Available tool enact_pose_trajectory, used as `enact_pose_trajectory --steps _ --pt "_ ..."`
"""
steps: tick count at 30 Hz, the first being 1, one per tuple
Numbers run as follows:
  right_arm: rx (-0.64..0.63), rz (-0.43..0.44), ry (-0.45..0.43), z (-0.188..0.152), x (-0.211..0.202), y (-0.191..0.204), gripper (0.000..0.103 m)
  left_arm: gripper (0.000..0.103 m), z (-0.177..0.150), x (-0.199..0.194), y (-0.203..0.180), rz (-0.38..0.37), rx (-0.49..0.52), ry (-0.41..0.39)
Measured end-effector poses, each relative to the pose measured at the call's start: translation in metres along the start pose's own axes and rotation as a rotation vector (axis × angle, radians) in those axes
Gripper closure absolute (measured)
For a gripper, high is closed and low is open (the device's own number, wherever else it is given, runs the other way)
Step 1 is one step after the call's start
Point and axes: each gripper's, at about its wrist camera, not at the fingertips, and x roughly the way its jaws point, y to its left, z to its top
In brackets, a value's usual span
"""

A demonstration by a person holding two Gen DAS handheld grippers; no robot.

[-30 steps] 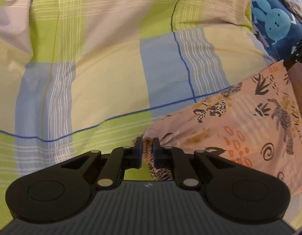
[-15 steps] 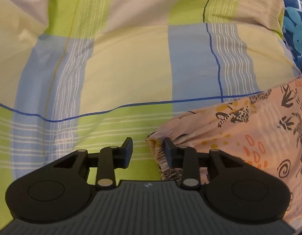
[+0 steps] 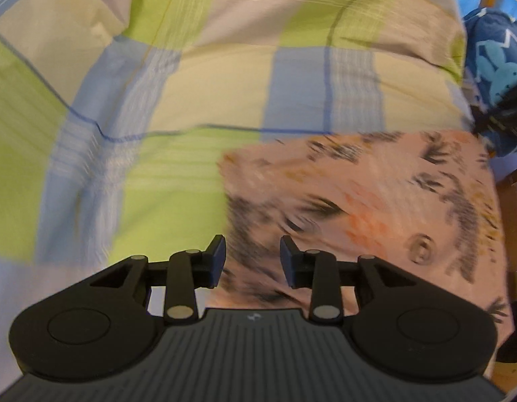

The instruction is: Fold clothes

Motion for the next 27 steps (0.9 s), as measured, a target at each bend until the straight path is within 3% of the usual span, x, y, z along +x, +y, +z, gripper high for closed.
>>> enact_pose_trajectory --steps 7,12,15,21,27 --pt "-0.092 -0.025 0.019 -0.018 -0.031 0.016 0.087 0.073 -0.080 -0.025 -0.057 -0.018 -0.113 0.010" --pt "-0.153 -0.041 0.046 -0.037 -0.064 0.059 0.086 0.073 -0.122 -0.053 -0.093 0.010 -0.216 0.035" --pt "-0.190 -0.039 0.049 -0.050 -0.085 0.085 0.080 0.071 -0.140 -0.070 -0.112 0.008 -0.239 0.029" --pt "-0.279 -0.011 0.072 -0.075 -0.110 0.118 0.072 0.067 -0.163 -0.085 -0.148 0.007 -0.177 -0.003" --pt "-0.454 0.066 0.099 -0.094 -0.109 0.133 0.064 0.063 -0.181 -0.083 -0.192 0.037 -0.121 -0.035"
